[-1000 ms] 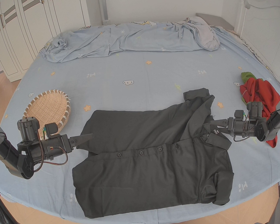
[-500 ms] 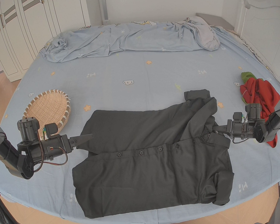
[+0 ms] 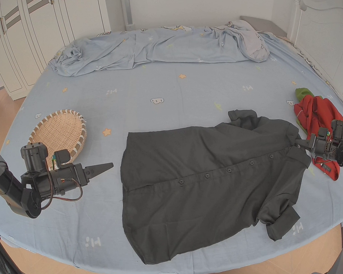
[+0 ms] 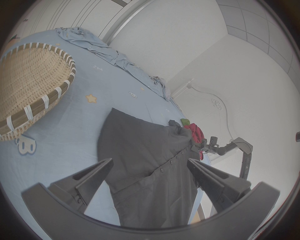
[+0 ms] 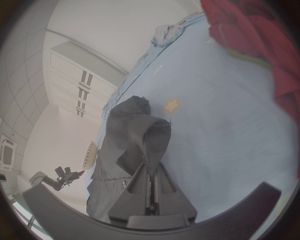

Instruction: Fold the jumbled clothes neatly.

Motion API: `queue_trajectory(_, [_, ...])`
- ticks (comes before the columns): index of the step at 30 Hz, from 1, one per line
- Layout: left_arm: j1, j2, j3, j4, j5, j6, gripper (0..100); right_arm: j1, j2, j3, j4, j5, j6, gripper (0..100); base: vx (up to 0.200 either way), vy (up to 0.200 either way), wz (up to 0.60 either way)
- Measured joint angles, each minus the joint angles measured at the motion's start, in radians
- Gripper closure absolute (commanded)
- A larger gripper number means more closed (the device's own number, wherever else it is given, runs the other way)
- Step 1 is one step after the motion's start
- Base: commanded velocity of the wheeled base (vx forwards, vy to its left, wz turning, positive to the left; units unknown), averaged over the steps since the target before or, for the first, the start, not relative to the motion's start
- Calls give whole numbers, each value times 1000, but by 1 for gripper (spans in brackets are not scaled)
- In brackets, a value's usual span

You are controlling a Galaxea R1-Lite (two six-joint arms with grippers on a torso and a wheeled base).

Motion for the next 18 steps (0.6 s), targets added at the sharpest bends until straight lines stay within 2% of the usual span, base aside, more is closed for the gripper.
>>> queue_trajectory(5, [-7,12,-7,-1,0,1,0,-57,-3,-4,0,-2,-5,100,0,0,0])
queue_trajectory(11, [-16,25,-12,-3,0,0,0,-65,2,-1,0,-1,-7,100,0,0,0])
queue_trajectory(12, [-21,28,-12,-3,0,0,0,-61,3,0,1,-1,-6,0,0,0,0])
queue_trajectory(18, [-28,49,-4,-1,4,0,0,-43,3,11,3,0,-4,0,0,0,0])
